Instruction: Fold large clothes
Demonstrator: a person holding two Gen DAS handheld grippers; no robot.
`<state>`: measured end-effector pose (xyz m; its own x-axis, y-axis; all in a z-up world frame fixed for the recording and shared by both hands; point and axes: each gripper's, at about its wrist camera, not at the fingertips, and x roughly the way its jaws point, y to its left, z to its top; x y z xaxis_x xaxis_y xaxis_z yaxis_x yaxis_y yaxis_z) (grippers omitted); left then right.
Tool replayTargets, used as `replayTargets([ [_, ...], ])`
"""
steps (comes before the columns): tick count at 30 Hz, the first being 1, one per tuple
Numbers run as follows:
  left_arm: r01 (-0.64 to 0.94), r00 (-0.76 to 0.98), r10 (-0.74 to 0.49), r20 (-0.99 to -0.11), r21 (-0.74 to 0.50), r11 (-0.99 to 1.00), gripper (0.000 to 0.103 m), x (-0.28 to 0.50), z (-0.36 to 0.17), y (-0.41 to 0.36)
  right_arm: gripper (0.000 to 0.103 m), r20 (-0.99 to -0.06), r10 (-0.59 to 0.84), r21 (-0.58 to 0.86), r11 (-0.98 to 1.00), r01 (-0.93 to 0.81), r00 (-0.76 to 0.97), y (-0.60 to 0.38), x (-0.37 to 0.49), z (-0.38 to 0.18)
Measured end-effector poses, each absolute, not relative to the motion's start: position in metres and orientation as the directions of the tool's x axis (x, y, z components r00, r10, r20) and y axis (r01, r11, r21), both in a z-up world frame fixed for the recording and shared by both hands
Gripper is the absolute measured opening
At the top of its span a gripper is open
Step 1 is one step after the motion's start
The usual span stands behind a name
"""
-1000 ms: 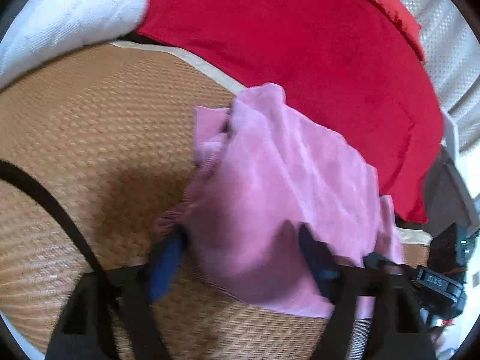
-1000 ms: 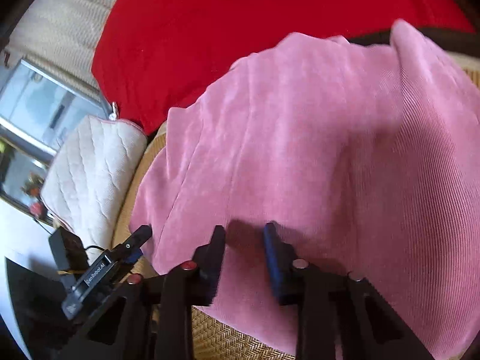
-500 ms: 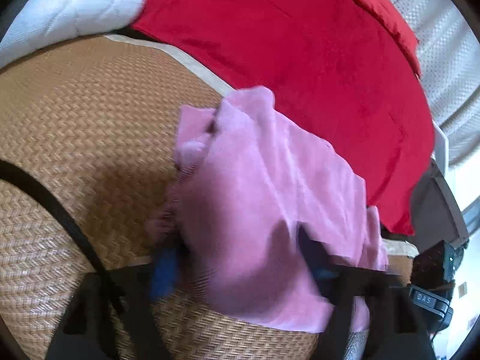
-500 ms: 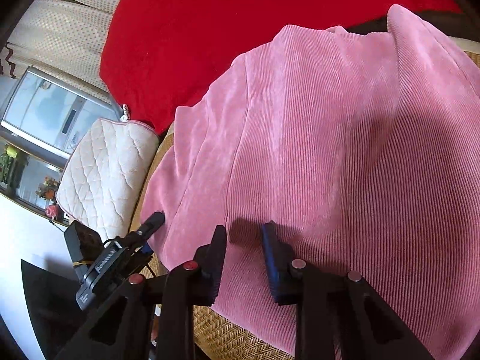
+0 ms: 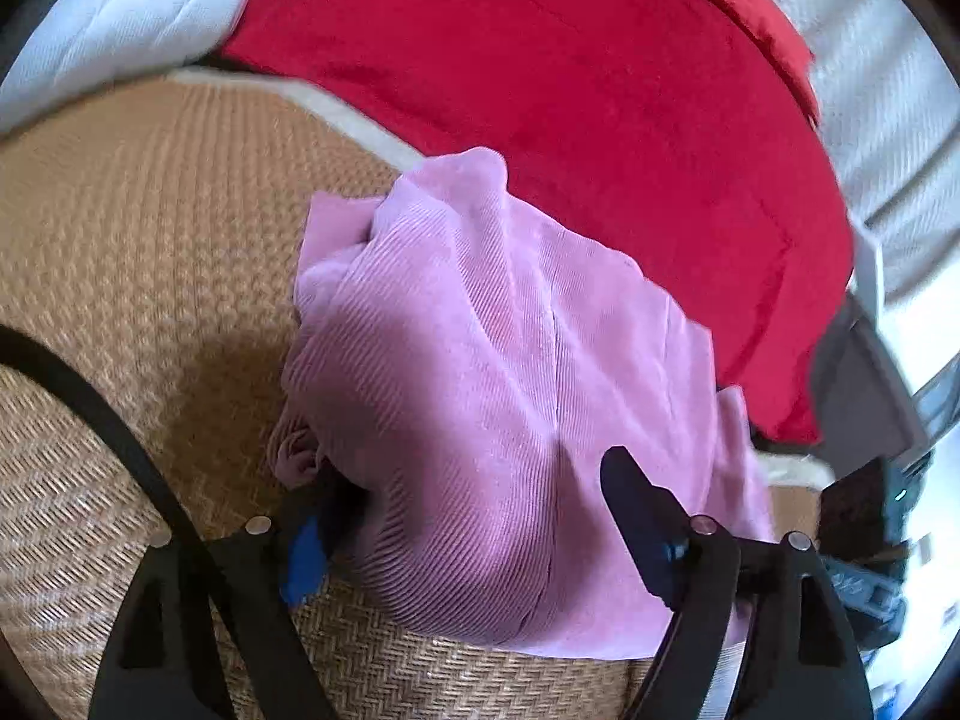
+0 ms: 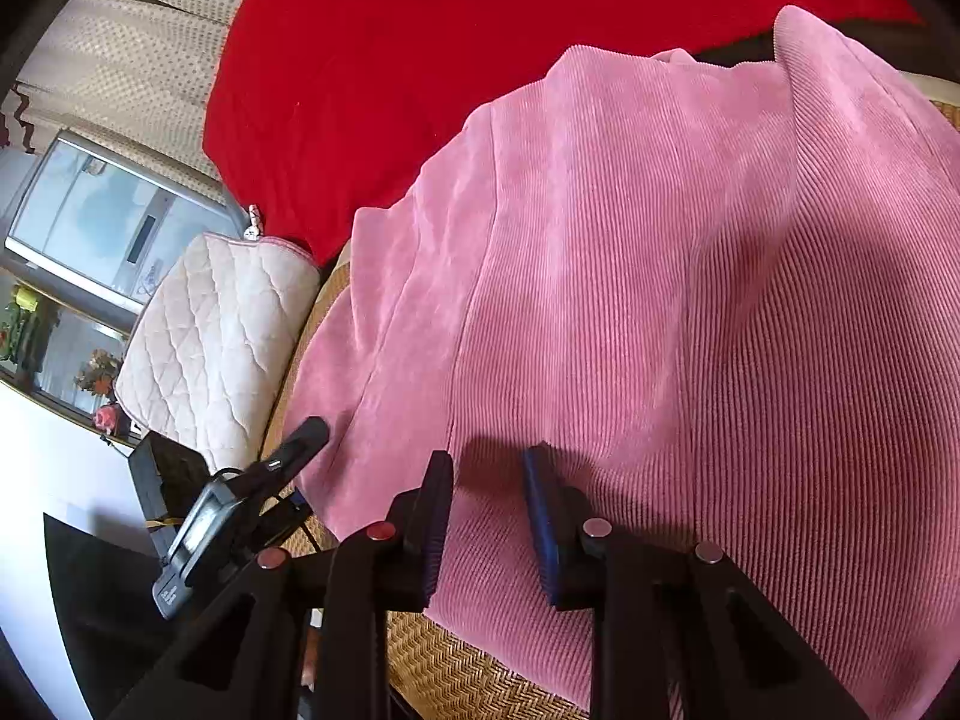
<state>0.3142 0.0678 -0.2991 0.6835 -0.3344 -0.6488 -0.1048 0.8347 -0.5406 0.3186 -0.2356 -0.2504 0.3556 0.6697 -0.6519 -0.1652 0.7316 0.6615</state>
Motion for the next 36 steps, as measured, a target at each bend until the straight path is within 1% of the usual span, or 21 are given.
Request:
replayTargets([
  [1, -0.104, 0.684, -0.322, -0.655, -0.525, 0.845, 0.068, 0.314, -0.298, 0.065, 0.028, -0.651, 0.67, 0.662, 0.731, -0.164, 0.357, -0.236, 0.318, -0.251],
  [2, -0.119, 0.685, -0.3, -0.664, -0.508, 0.853, 0.043, 0.315, -0.297, 0.066, 0.028, -0.65, 0.671, 0.663, 0.73, -0.164, 0.357, -0.237, 0.318, -0.251],
  [4, -0.12, 0.685, -0.318, -0.655, -0.533, 0.838, 0.034, 0.319, -0.298, 0.072, 0.028, -0.649, 0.672, 0.665, 0.729, -0.165, 0.357, -0.237, 0.318, -0.251],
  [6, -0.12, 0.689, -0.34, -0.64, -0.563, 0.818, 0.032, 0.323, -0.3, 0.08, 0.028, -0.647, 0.675, 0.667, 0.726, -0.166, 0.353, -0.238, 0.317, -0.251],
  [9, -0.118, 0.691, -0.328, -0.644, -0.548, 0.828, 0.033, 0.324, -0.298, 0.082, 0.028, -0.642, 0.688, 0.684, 0.714, -0.153, 0.338, -0.242, 0.316, -0.251],
  [10, -0.119, 0.688, -0.332, -0.646, -0.551, 0.826, 0.04, 0.325, -0.298, 0.083, 0.028, -0.638, 0.693, 0.691, 0.708, -0.147, 0.336, -0.245, 0.316, -0.249],
  [11, -0.125, 0.682, -0.345, -0.645, -0.567, 0.814, 0.056, 0.326, -0.3, 0.084, 0.027, -0.628, 0.697, 0.699, 0.701, -0.143, 0.346, -0.25, 0.314, -0.245],
  [12, -0.115, 0.682, -0.378, -0.626, -0.603, 0.79, 0.062, 0.326, -0.301, 0.085, 0.028, -0.623, 0.693, 0.697, 0.702, -0.145, 0.364, -0.254, 0.313, -0.241],
  [13, -0.113, 0.69, -0.386, -0.612, -0.618, 0.778, 0.063, 0.326, -0.3, 0.085, 0.031, -0.621, 0.678, 0.684, 0.714, -0.151, 0.394, -0.259, 0.311, -0.235],
  [14, -0.115, 0.69, -0.381, -0.615, -0.613, 0.781, 0.06, 0.326, -0.299, 0.085, 0.031, -0.628, 0.658, 0.666, 0.731, -0.15, 0.417, -0.262, 0.309, -0.231],
  [15, -0.124, 0.692, -0.361, -0.625, -0.596, 0.793, 0.051, 0.326, -0.299, 0.084, 0.031, -0.642, 0.625, 0.638, 0.757, -0.142, 0.445, -0.265, 0.308, -0.228],
  [16, -0.141, 0.692, -0.329, -0.642, -0.568, 0.811, 0.033, 0.327, -0.298, 0.084, 0.031, -0.654, 0.597, 0.615, 0.777, -0.133, 0.465, -0.268, 0.307, -0.228],
  [18, -0.141, 0.699, -0.324, -0.638, -0.566, 0.812, 0.03, 0.326, -0.297, 0.084, 0.03, -0.696, 0.569, 0.595, 0.799, -0.093, 0.437, -0.269, 0.313, -0.241],
  [19, -0.139, 0.71, -0.319, -0.628, -0.569, 0.811, 0.028, 0.325, -0.294, 0.084, 0.03, -0.704, 0.577, 0.604, 0.793, -0.078, 0.414, -0.269, 0.315, -0.251],
  [20, -0.134, 0.715, -0.315, -0.624, -0.565, 0.814, 0.025, 0.326, -0.296, 0.085, 0.03, -0.691, 0.591, 0.617, 0.782, -0.087, 0.417, -0.268, 0.316, -0.254],
  [22, -0.11, 0.734, -0.31, -0.605, -0.556, 0.824, 0.024, 0.324, -0.284, 0.081, 0.03, -0.703, 0.583, 0.594, 0.796, -0.115, 0.407, -0.265, 0.316, -0.252],
  [24, -0.069, 0.757, -0.311, -0.575, -0.544, 0.836, 0.023, 0.317, -0.268, 0.078, 0.031, -0.7, 0.592, 0.604, 0.789, -0.113, 0.399, -0.264, 0.314, -0.255],
  [27, -0.015, 0.78, -0.301, -0.549, -0.497, 0.867, 0.023, 0.304, -0.246, 0.073, 0.031, -0.695, 0.602, 0.608, 0.784, -0.126, 0.394, -0.262, 0.311, -0.257],
  [30, 0.025, 0.797, -0.287, -0.531, -0.447, 0.894, 0.023, 0.284, -0.228, 0.066, 0.031, -0.675, 0.65, 0.65, 0.748, -0.135, 0.35, -0.259, 0.305, -0.262],
  [32, 0.028, 0.798, -0.276, -0.536, -0.424, 0.905, 0.023, 0.28, -0.226, 0.066, 0.031, -0.682, 0.653, 0.644, 0.75, -0.153, 0.33, -0.255, 0.301, -0.263],
  [36, -0.036, 0.764, -0.252, -0.594, -0.429, 0.903, 0.023, 0.28, -0.248, 0.08, 0.03, -0.72, 0.622, 0.602, 0.78, -0.169, 0.307, -0.247, 0.298, -0.255],
])
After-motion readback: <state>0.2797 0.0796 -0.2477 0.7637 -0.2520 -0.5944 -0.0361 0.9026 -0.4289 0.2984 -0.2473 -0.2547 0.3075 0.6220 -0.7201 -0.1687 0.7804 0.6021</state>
